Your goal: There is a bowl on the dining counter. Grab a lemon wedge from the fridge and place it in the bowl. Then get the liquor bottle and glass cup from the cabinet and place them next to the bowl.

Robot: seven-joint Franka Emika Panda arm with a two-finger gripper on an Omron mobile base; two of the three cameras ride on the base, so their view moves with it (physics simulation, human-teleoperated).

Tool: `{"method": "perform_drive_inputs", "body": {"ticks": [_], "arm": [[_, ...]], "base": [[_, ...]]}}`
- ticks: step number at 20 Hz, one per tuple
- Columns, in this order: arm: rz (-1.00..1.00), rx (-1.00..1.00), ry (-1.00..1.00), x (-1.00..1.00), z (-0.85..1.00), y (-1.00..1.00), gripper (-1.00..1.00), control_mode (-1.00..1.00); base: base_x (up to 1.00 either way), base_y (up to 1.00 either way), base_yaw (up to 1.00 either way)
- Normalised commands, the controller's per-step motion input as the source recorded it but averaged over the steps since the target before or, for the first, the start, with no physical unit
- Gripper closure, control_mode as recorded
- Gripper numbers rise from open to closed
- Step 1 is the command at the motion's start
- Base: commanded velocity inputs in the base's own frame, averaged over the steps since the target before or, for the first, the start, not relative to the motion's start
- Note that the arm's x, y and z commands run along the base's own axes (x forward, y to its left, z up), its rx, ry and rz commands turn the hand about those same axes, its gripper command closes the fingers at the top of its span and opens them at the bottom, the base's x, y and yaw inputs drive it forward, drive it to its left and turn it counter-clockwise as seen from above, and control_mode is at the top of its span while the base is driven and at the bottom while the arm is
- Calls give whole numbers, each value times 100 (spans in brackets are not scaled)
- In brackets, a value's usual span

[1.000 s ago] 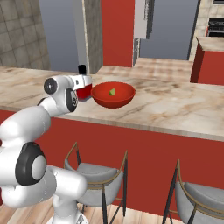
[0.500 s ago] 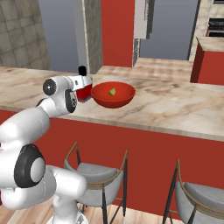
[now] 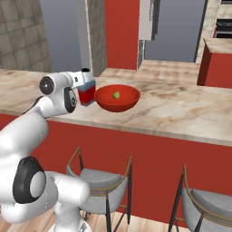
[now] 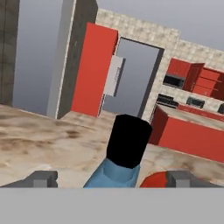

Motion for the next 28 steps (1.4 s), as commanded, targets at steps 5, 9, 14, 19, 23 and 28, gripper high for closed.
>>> {"method": "perform_drive_inputs", "body": {"ticks": [5, 9, 14, 19, 23, 28], "arm": [[0, 4, -13, -7, 92, 0, -100, -100], [0, 7, -9, -49, 100, 0, -100, -100], [0, 7, 3, -99, 85, -2, -100, -100], [0, 5, 15, -100, 45, -11, -100, -100], [-2, 4, 23, -100, 23, -13, -100, -100], [-4, 3, 40, -100, 4, -2, -100, -100]], "base": [[0, 0, 0], [0, 0, 0], [0, 0, 0], [0, 0, 0], [0, 0, 0], [0, 0, 0]]}}
